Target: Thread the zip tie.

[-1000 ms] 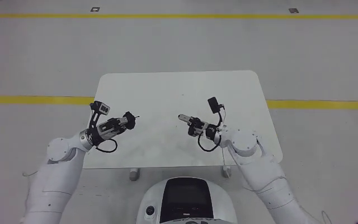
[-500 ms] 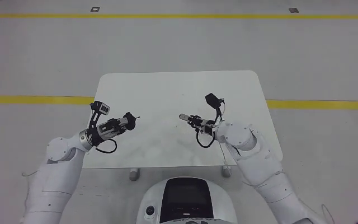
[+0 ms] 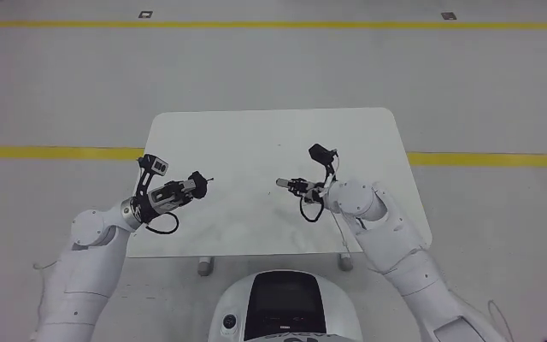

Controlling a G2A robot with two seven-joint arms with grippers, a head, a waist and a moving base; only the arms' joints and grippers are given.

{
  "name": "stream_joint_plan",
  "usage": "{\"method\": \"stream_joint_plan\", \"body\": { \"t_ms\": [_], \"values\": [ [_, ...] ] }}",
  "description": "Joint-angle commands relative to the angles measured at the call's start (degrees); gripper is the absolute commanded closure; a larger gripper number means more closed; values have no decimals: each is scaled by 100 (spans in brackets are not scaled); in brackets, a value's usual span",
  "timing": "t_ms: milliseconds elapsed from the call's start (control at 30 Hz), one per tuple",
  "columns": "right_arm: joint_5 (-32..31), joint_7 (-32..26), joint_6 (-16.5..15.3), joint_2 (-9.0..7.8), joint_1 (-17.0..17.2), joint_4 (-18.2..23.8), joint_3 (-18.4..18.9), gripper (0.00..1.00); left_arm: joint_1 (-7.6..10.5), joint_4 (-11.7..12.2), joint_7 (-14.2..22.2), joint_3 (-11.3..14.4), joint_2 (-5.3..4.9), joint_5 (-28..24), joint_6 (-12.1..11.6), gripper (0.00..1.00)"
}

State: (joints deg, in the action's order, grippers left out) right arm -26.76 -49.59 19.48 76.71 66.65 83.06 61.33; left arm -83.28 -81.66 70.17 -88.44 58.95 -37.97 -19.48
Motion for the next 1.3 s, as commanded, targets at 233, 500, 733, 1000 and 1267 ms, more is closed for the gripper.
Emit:
{"method": "stream_joint_plan", "body": {
  "t_ms": [233, 500, 733, 1000, 1267],
  "values": [
    [-917, -1085, 0, 443, -762, -887, 128, 0, 0, 0, 0, 0, 0, 0, 0, 100],
    [-2042, -2204, 0, 1023, -1039, -1523, 736, 0, 0, 0, 0, 0, 0, 0, 0, 100],
    [-2913, -2783, 0, 1456, -871, -1458, 1307, 0, 0, 0, 0, 0, 0, 0, 0, 100],
    [-2929, -2435, 0, 1456, -777, -1524, 1326, 0, 0, 0, 0, 0, 0, 0, 0, 100],
    [-3232, -2137, 0, 1623, -988, -2148, 1656, 9, 0, 0, 0, 0, 0, 0, 0, 100]
  ]
}}
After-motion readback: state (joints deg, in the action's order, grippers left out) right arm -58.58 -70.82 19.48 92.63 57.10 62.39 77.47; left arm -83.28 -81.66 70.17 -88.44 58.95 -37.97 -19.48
